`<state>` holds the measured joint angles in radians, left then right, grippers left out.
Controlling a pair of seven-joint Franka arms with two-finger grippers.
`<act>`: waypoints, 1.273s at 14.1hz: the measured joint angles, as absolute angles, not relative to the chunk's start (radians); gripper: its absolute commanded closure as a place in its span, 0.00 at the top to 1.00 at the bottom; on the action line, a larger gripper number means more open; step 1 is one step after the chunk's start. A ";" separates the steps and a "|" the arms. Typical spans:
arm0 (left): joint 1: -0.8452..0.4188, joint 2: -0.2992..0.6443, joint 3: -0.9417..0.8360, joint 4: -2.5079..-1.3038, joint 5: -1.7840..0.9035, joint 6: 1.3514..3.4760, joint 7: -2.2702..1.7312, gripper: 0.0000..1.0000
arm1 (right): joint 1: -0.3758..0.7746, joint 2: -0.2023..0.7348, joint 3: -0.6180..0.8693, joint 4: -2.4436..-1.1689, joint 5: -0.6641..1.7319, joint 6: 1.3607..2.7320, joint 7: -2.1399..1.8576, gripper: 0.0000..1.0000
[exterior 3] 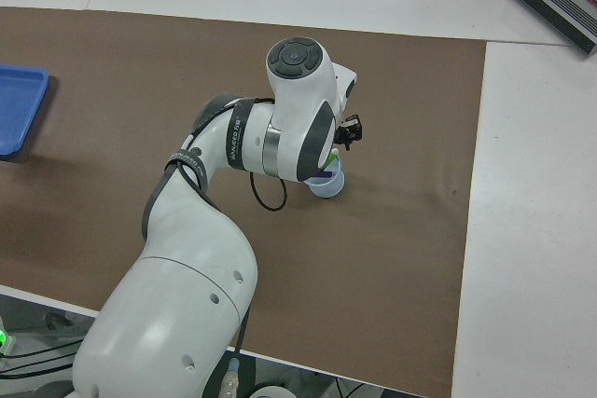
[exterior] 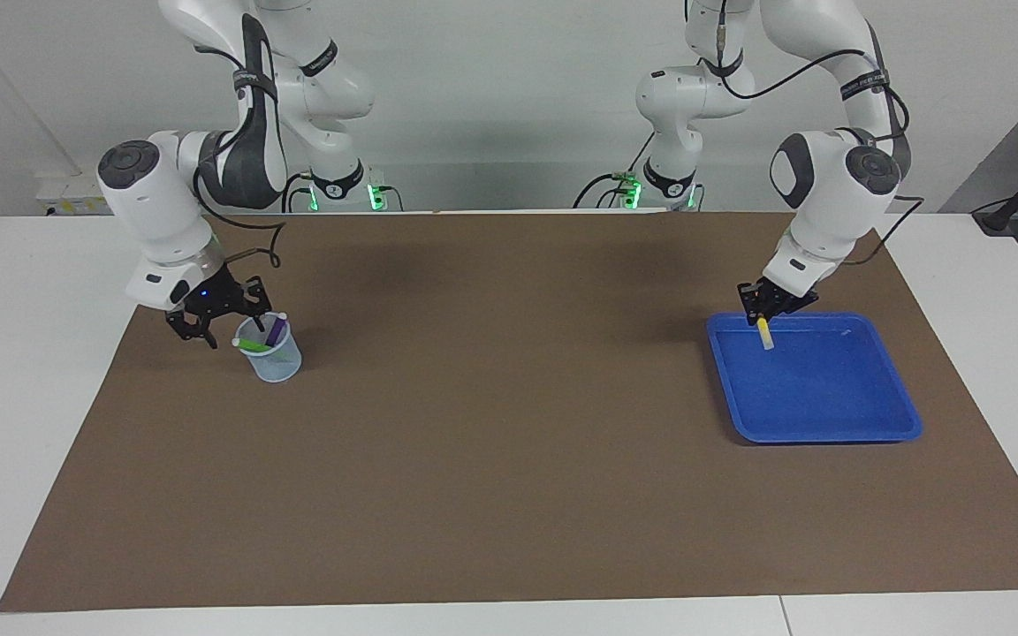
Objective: Right arm passes pens to left for tray arrangement
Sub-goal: 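Carry the yellow pen to the tray while the right gripper returns to the cup, then release the yellow pen in the tray while the right gripper grasps the green pen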
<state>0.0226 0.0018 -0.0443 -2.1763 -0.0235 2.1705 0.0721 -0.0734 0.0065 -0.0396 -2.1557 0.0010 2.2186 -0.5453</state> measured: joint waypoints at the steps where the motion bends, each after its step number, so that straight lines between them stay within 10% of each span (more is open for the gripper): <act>1: 0.024 0.019 -0.044 -2.175 -0.022 2.194 0.072 0.00 | -0.073 0.009 -0.039 -2.156 0.001 2.220 -0.542 0.68; 15: 0.046 0.195 -0.045 -2.181 -0.021 2.392 0.073 0.00 | -0.073 0.025 -0.039 -2.156 0.001 2.220 -0.492 0.54; 18: 0.047 0.195 -0.045 -2.182 -0.021 2.401 0.074 0.53 | -0.073 0.025 -0.038 -2.156 0.001 2.220 -0.491 0.44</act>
